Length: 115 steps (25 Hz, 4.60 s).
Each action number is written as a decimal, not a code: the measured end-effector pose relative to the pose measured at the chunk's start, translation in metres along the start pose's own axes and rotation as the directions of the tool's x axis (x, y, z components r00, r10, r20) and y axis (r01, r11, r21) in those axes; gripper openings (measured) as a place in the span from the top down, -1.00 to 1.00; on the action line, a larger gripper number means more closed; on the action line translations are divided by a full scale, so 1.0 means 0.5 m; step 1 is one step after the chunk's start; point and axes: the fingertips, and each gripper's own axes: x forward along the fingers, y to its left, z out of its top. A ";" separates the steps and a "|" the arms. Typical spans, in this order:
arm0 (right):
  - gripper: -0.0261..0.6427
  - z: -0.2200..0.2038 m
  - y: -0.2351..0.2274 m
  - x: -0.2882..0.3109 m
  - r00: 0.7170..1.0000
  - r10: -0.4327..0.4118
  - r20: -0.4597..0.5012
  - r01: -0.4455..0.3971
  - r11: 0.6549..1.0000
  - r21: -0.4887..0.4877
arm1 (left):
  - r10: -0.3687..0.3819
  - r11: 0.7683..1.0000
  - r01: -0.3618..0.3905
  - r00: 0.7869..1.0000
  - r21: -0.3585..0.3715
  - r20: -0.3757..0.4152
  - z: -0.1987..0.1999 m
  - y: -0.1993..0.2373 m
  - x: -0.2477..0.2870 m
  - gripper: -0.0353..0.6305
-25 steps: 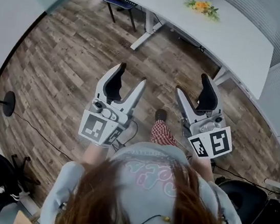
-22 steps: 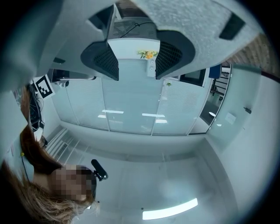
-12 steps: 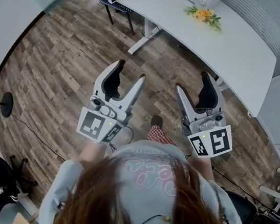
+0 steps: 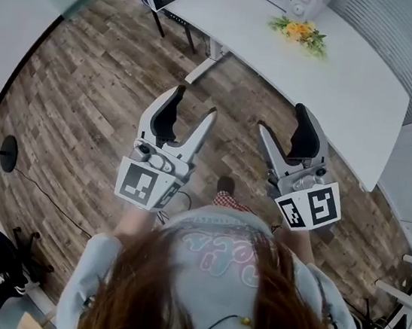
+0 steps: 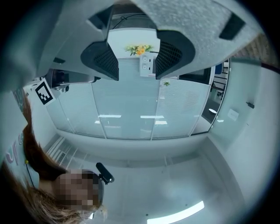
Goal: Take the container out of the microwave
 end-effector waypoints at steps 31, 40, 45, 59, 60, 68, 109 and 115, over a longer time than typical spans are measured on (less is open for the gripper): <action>-0.05 -0.026 -0.114 0.108 0.993 0.121 0.003 -0.121 0.992 0.029 | 0.111 0.994 -0.112 0.994 0.016 0.015 -0.036 0.047 0.114 0.19; -0.05 -0.037 -0.107 0.123 0.990 0.140 -0.002 -0.140 0.989 0.048 | 0.117 0.993 -0.117 0.993 0.019 0.001 -0.043 0.056 0.113 0.19; -0.05 -0.036 -0.107 0.123 0.989 0.146 0.002 -0.146 0.988 0.046 | 0.116 0.993 -0.116 0.993 0.006 -0.003 -0.047 0.057 0.114 0.19; -0.05 -0.033 -0.114 0.130 0.986 0.168 0.003 -0.168 0.984 0.062 | 0.136 0.991 -0.136 0.991 0.014 -0.010 -0.041 0.053 0.118 0.19; -0.05 -0.035 -0.115 0.132 0.985 0.170 0.002 -0.170 0.983 0.064 | 0.141 0.990 -0.141 0.990 0.013 -0.012 -0.044 0.056 0.117 0.19; -0.05 -0.038 -0.132 0.153 0.987 0.163 0.005 -0.163 0.986 0.039 | 0.152 0.988 -0.152 0.988 0.008 -0.001 -0.055 0.076 0.125 0.19; -0.05 -0.097 -0.424 0.630 1.000 -0.012 -0.024 0.012 1.000 -0.008 | -0.065 0.998 0.064 0.997 -0.017 -0.052 -0.156 0.469 0.587 0.19; -0.05 -0.105 -0.460 0.691 0.999 -0.045 -0.031 0.045 0.999 -0.009 | -0.100 0.995 0.099 0.992 -0.021 -0.071 -0.172 0.520 0.647 0.09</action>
